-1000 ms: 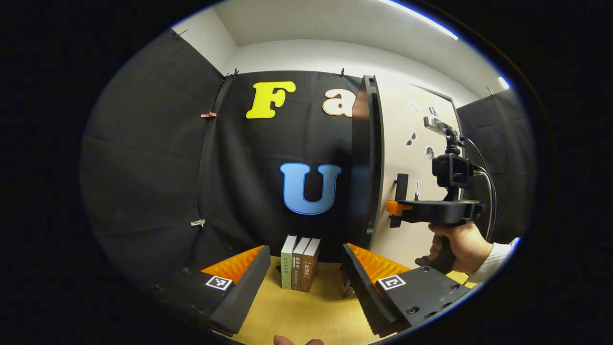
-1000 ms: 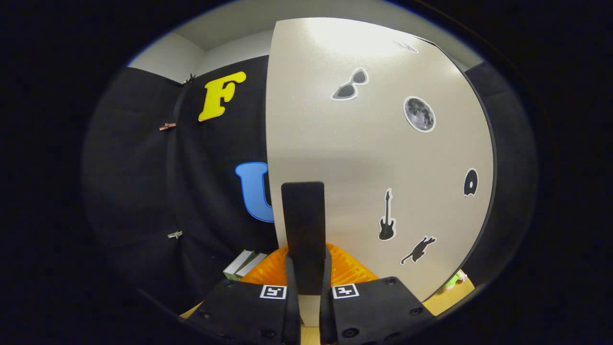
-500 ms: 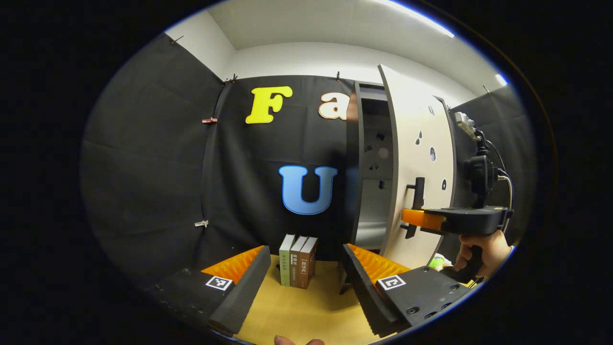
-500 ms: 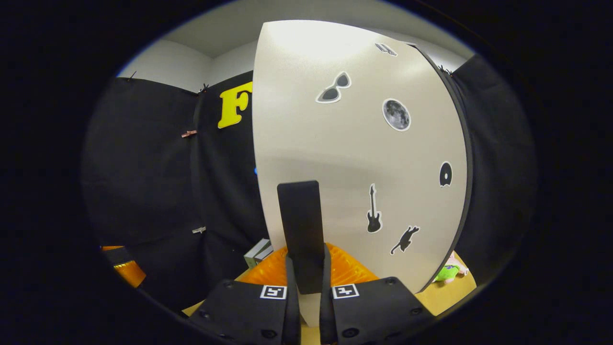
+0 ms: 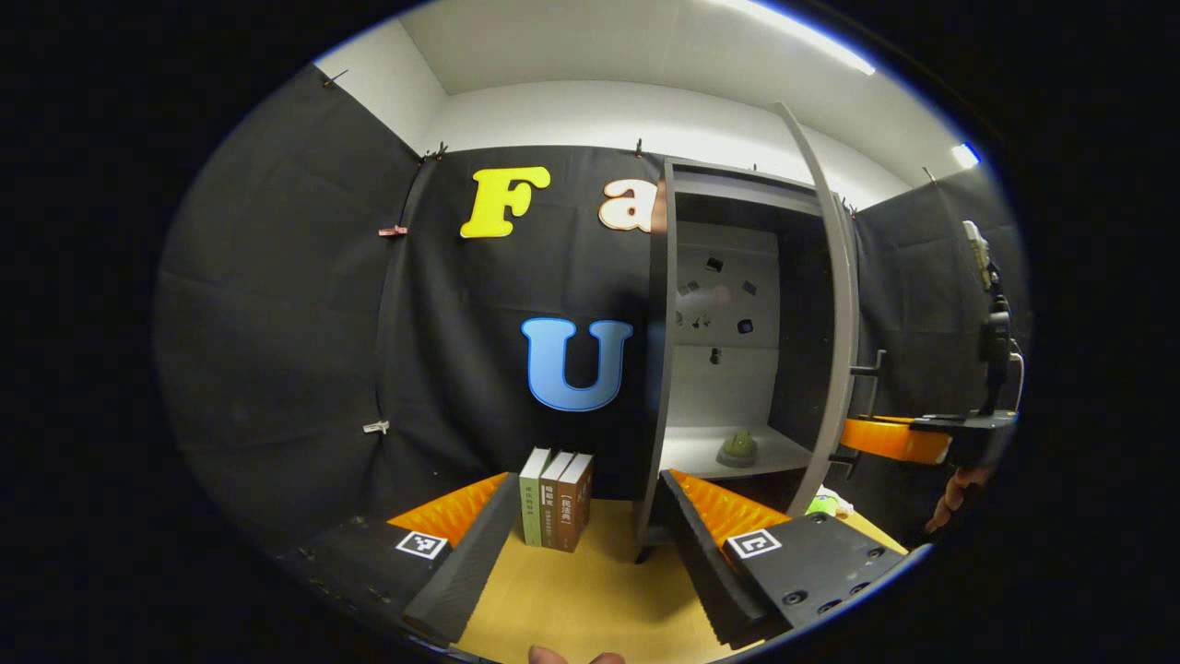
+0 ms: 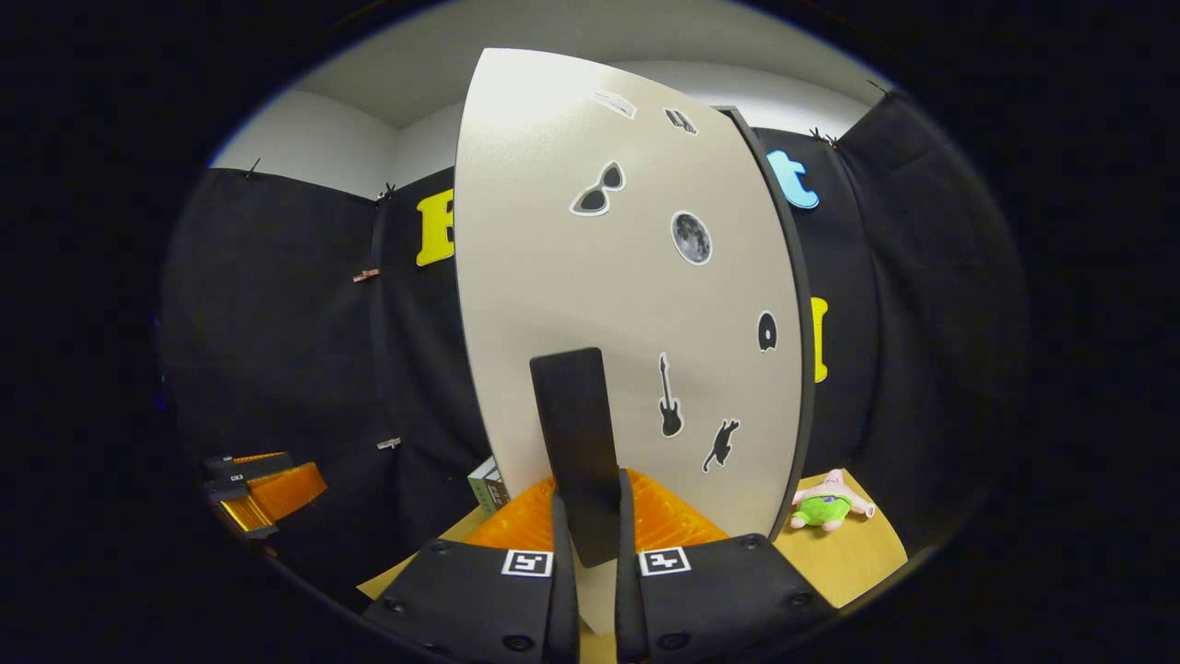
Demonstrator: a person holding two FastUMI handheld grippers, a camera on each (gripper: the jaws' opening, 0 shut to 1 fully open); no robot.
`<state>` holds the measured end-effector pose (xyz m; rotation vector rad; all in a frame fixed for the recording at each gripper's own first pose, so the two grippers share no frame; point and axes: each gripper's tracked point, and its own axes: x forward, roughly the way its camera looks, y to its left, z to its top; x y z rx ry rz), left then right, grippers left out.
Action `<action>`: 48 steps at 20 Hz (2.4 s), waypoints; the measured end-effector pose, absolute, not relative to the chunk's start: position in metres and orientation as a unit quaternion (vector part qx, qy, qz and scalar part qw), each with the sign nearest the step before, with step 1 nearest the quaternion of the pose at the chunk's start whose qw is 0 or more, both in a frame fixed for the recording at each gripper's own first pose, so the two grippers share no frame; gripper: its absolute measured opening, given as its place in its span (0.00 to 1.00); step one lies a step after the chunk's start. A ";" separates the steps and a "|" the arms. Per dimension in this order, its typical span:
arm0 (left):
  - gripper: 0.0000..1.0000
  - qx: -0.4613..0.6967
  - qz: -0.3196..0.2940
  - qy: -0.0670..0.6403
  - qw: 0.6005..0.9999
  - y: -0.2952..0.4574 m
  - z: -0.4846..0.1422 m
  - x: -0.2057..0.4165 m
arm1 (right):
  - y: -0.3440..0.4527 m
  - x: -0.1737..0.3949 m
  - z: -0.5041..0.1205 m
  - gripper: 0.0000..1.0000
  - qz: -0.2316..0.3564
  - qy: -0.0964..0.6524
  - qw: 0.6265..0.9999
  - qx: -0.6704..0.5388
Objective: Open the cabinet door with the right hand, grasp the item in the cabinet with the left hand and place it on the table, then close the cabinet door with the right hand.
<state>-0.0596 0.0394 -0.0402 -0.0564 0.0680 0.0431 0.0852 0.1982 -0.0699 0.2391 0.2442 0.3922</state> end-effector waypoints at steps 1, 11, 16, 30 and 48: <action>0.95 -0.028 0.018 0.032 0.999 0.036 -0.038 -0.059 | 0.194 0.084 -0.068 0.19 0.192 0.119 0.967 0.115; 0.94 -0.033 -0.025 0.024 0.999 -0.006 -0.034 -0.038 | 0.136 0.079 -0.067 0.18 0.126 0.108 0.982 0.084; 0.94 -0.029 -0.047 0.030 0.998 -0.028 -0.039 -0.034 | 0.110 0.080 -0.071 0.17 0.074 0.109 0.988 0.084; 0.95 -0.021 -0.082 0.027 0.996 -0.111 -0.025 0.008 | 0.075 0.080 -0.064 0.12 0.058 0.092 0.993 0.038; 0.92 -0.004 -0.127 0.066 0.990 -0.193 -0.043 0.101 | 0.033 0.093 -0.062 0.97 0.004 0.069 0.995 0.070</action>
